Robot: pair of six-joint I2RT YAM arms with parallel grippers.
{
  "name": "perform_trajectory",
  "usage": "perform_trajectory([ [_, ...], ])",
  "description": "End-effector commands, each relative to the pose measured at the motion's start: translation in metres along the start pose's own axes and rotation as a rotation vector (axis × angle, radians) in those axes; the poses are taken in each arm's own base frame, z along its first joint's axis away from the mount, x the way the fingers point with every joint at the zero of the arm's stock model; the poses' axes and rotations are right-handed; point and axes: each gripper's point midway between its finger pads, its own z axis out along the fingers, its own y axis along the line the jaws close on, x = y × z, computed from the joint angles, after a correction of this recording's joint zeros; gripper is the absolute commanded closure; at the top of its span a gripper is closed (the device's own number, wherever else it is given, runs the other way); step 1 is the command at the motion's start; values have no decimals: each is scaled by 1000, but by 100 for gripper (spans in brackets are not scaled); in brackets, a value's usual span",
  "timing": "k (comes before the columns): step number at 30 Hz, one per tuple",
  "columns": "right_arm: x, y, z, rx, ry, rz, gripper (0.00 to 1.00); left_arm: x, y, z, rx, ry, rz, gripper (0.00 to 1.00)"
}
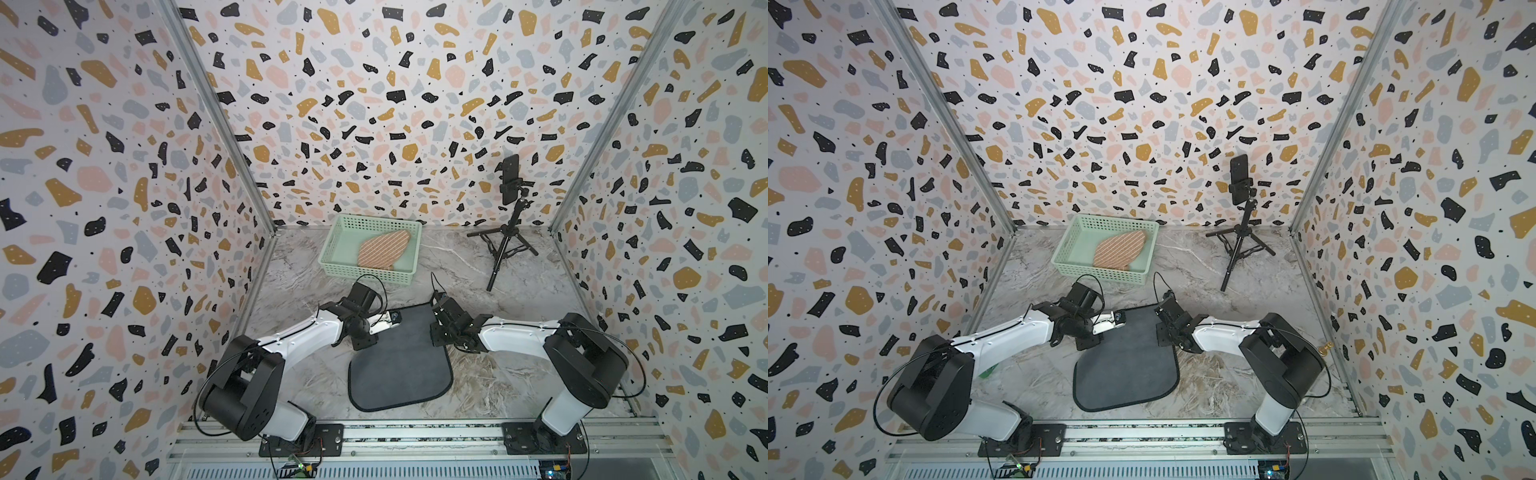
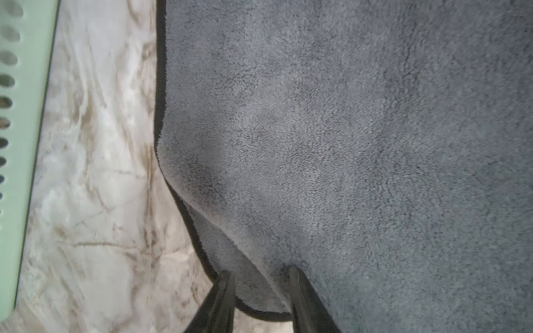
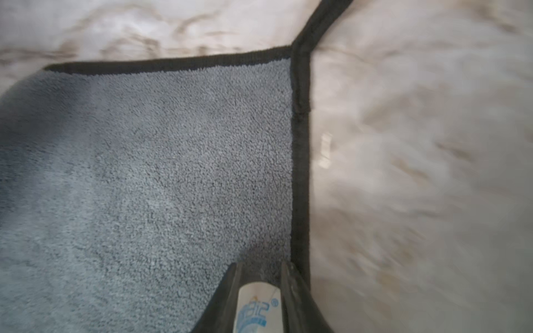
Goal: Fold the square dishcloth
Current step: Fold the cleaning item at the center of the board.
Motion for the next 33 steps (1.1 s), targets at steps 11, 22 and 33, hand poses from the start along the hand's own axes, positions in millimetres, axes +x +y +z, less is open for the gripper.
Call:
perform_trajectory([
  [11,0,14,-42,-131,-12,-70,50,1,65,8,-42,14,-185,71],
  [22,30,37,-46,-297,66,-79,53,30,101,48,-238,237,-130,73],
  [33,60,30,-65,-236,73,-172,42,35,110,15,-325,257,-20,54],
])
